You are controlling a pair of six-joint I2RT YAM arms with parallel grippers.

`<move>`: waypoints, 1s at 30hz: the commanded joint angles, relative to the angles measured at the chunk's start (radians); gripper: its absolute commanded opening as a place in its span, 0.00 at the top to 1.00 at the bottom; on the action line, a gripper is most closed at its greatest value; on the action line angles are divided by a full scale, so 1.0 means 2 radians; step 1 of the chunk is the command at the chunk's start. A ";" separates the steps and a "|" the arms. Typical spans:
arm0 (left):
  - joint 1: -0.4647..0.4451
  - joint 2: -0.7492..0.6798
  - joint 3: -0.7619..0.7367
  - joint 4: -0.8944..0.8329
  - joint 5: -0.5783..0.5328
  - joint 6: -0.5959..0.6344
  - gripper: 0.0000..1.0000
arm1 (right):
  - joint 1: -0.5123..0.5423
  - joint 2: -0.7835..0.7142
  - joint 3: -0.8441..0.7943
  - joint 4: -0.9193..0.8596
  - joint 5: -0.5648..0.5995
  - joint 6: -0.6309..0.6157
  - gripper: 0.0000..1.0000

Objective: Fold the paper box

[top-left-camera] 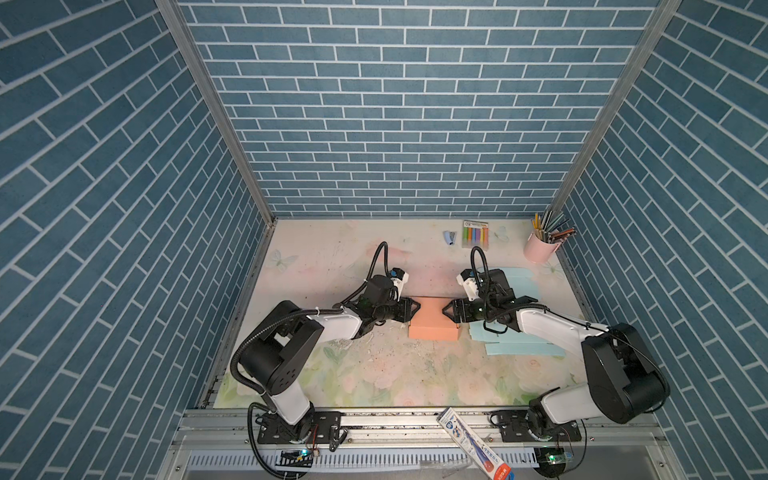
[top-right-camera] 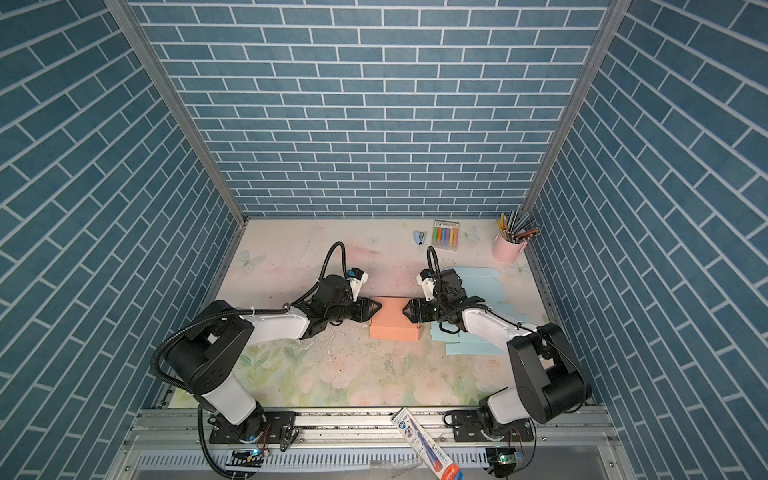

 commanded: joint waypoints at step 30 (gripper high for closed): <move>-0.015 -0.014 -0.032 0.013 -0.008 -0.027 0.55 | 0.042 -0.068 -0.103 0.028 -0.023 0.048 0.17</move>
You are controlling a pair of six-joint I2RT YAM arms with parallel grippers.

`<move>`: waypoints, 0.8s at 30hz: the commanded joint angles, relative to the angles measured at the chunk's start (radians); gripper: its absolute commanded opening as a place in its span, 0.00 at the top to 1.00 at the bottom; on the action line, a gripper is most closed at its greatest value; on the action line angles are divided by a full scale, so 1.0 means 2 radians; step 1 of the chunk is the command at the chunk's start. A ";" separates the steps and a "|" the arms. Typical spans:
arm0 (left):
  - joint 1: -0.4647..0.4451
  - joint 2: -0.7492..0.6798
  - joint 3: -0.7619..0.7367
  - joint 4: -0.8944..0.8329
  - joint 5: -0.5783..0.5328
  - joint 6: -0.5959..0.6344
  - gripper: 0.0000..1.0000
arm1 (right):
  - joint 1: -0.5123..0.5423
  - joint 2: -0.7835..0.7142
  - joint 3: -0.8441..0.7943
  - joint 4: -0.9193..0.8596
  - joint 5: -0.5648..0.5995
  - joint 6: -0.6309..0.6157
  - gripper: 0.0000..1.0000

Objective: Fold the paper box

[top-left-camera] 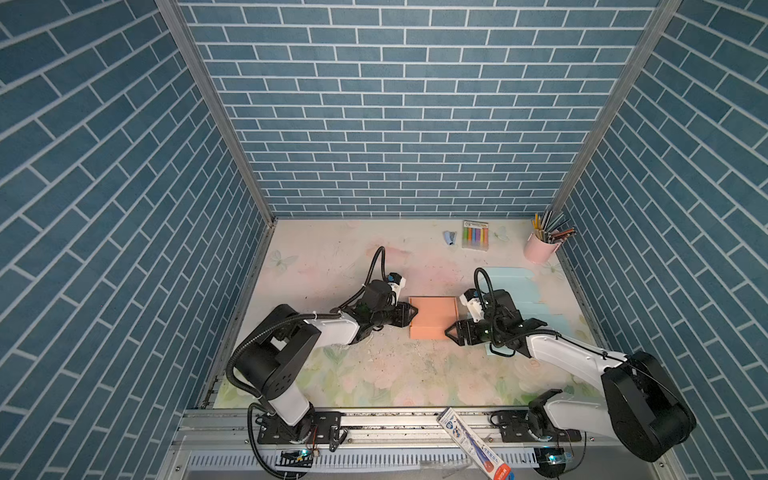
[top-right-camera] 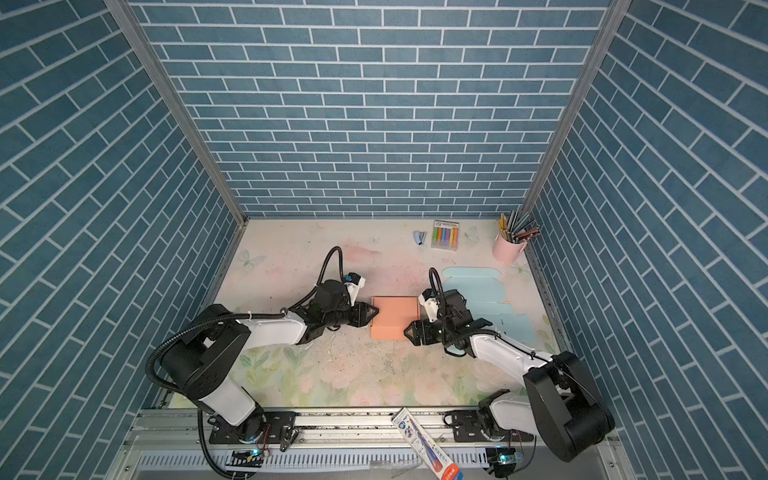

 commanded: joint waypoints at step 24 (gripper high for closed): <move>-0.059 -0.011 -0.037 0.047 -0.019 -0.044 0.55 | 0.041 -0.032 -0.013 0.001 0.019 0.049 0.18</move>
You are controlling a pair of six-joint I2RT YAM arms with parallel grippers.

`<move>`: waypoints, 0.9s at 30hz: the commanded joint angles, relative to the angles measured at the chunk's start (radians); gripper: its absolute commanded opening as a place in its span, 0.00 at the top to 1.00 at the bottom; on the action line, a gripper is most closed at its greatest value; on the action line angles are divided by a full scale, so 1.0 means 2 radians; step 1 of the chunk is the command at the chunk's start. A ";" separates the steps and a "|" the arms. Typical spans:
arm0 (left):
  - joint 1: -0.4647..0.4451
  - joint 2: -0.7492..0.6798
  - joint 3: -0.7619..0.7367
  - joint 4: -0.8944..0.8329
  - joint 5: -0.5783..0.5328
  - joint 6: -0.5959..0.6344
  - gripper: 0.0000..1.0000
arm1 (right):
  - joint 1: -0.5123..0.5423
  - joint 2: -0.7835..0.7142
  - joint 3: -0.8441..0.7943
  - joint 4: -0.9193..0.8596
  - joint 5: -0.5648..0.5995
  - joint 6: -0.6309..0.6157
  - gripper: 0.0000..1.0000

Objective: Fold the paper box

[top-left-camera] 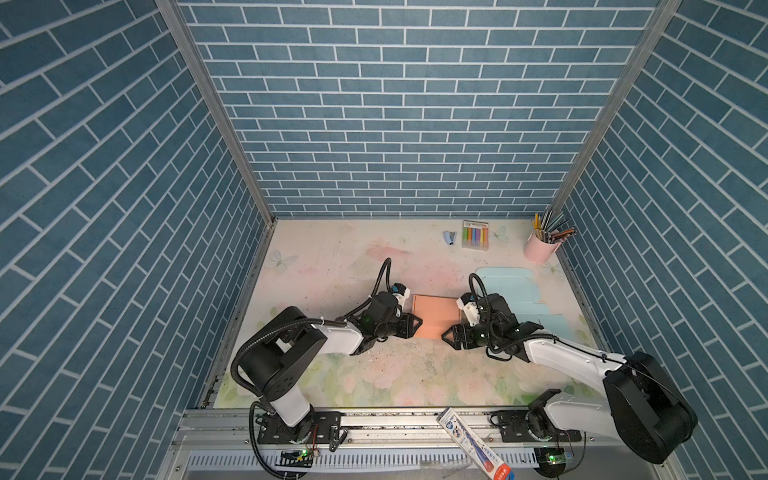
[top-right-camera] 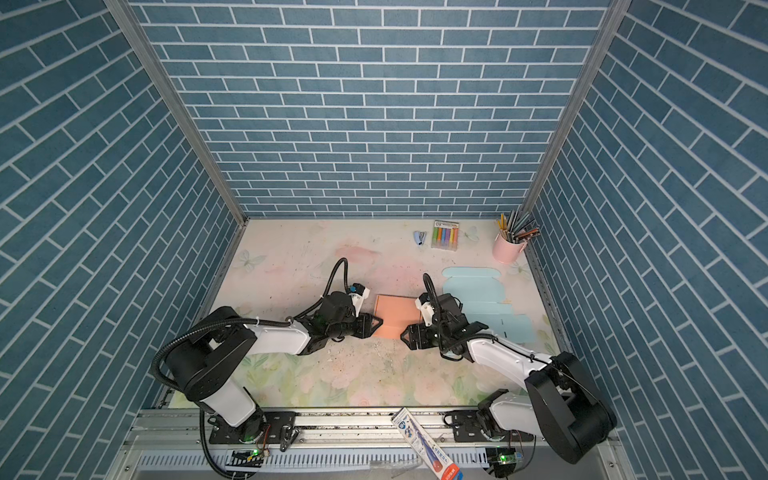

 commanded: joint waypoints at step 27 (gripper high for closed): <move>-0.064 -0.083 -0.073 -0.003 -0.047 -0.044 0.28 | 0.004 -0.017 -0.024 0.007 -0.009 0.025 0.15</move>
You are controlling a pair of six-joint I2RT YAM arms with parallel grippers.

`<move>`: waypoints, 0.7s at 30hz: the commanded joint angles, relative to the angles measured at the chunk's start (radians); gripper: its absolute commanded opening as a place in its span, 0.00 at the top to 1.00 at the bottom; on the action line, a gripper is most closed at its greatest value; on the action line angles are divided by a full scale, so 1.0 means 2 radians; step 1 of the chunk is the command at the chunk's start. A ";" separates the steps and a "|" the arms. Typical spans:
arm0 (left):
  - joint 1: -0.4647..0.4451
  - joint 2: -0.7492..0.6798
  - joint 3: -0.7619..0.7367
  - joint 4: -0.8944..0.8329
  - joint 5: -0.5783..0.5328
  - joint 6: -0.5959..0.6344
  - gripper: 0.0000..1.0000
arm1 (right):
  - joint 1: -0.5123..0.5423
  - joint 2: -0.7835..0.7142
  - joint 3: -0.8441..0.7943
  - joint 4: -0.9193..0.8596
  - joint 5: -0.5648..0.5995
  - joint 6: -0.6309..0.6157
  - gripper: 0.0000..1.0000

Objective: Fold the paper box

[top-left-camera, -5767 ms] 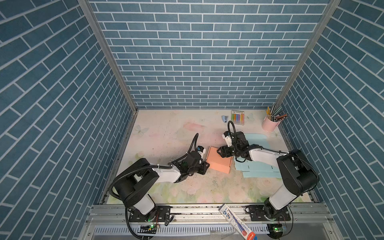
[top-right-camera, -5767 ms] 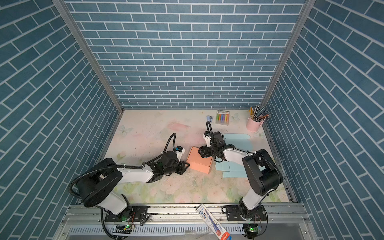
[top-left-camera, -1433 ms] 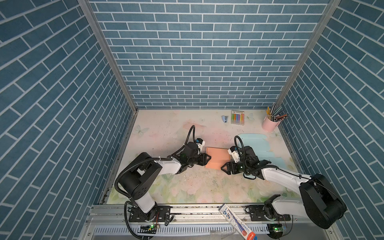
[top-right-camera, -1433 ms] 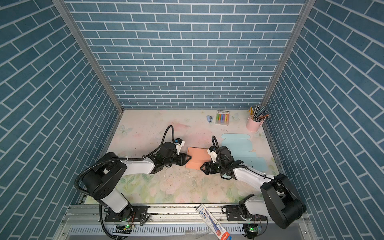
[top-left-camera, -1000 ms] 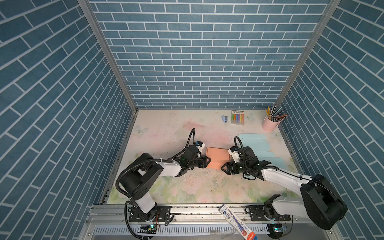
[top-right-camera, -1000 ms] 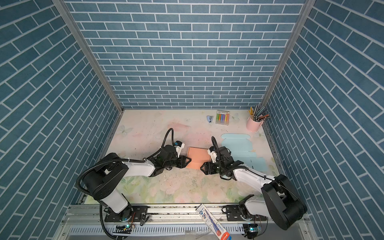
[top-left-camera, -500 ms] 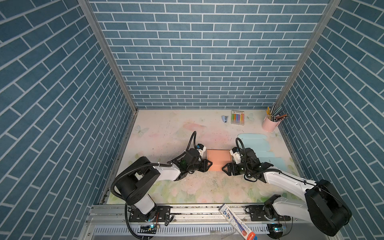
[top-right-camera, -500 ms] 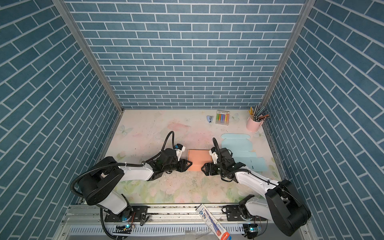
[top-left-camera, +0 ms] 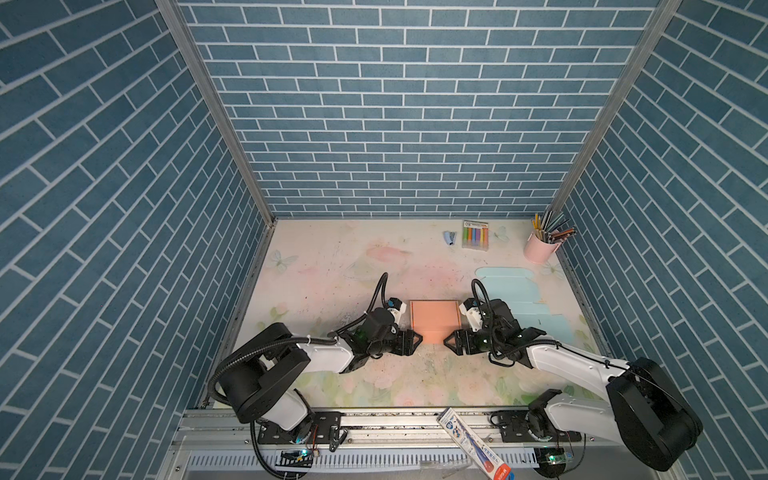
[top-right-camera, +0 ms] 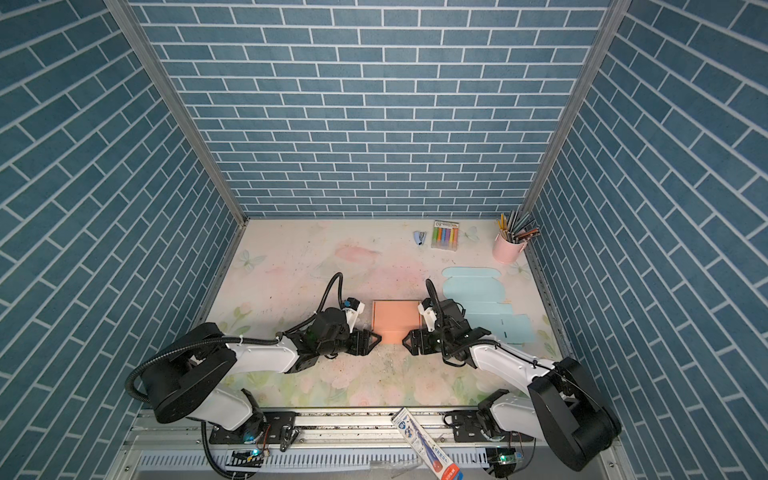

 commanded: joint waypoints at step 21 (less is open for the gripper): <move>-0.045 -0.003 0.031 0.011 -0.014 -0.011 0.43 | 0.038 -0.010 0.021 0.001 -0.003 0.024 0.15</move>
